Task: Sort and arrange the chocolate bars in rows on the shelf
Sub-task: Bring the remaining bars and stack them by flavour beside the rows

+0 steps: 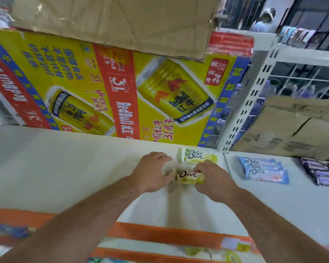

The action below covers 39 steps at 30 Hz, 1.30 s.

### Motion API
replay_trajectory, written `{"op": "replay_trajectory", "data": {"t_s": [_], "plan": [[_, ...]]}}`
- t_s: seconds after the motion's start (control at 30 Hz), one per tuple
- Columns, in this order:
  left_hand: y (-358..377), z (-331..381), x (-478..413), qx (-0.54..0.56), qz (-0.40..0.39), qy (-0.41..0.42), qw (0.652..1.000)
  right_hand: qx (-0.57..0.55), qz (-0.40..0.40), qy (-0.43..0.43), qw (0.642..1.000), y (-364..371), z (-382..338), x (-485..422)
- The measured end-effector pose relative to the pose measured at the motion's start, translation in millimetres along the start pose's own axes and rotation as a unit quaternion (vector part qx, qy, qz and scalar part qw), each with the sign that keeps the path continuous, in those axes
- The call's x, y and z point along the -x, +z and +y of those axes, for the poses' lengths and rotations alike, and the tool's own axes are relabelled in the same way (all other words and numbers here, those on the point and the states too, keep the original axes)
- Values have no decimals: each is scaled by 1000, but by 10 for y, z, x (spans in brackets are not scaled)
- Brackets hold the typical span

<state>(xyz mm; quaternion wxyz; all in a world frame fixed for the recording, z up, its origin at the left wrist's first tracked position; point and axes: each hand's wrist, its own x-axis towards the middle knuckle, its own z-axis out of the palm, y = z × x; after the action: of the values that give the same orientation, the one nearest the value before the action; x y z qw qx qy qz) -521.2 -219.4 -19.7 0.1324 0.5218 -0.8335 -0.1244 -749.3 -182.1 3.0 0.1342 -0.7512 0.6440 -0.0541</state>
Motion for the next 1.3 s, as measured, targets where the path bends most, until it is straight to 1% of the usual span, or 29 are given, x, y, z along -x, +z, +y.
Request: {"op": "replay_trajectory", "data": {"t_s": [0.07, 0.13, 0.27, 0.5, 0.83, 0.93, 1.0, 1.07, 1.13, 1.23, 1.3], "plan": [[141, 120, -57, 8, 18, -27, 999, 7, 12, 0, 1000, -25, 191, -29], [267, 189, -60, -10, 26, -45, 999, 11, 27, -2, 1000, -67, 318, -88], [345, 228, -65, -57, 31, -49, 997, 22, 60, -15, 998, -143, 456, -283], [363, 267, -61, -92, 44, -49, 994, 42, 41, -41, 997, -59, 535, -452], [364, 270, -64, -86, 49, -52, 994, 46, 40, -52, 997, -67, 575, -450], [369, 258, -66, -71, 56, -52, 995, -5, 46, -38, 998, -54, 596, -417], [370, 243, -73, -65, 60, -50, 995, -66, 76, -12, 995, -80, 609, -410], [380, 223, -81, -57, 63, -50, 995, -85, 97, 9, 992, -128, 631, -442], [383, 212, -88, -42, 68, -52, 995, -69, 68, 21, 995, -176, 645, -502], [374, 196, -97, -14, 70, -53, 996, -45, -30, 37, 998, -234, 610, -602], [348, 190, -97, 0, 69, -56, 996, -35, -71, 42, 996, -255, 581, -670]]}}
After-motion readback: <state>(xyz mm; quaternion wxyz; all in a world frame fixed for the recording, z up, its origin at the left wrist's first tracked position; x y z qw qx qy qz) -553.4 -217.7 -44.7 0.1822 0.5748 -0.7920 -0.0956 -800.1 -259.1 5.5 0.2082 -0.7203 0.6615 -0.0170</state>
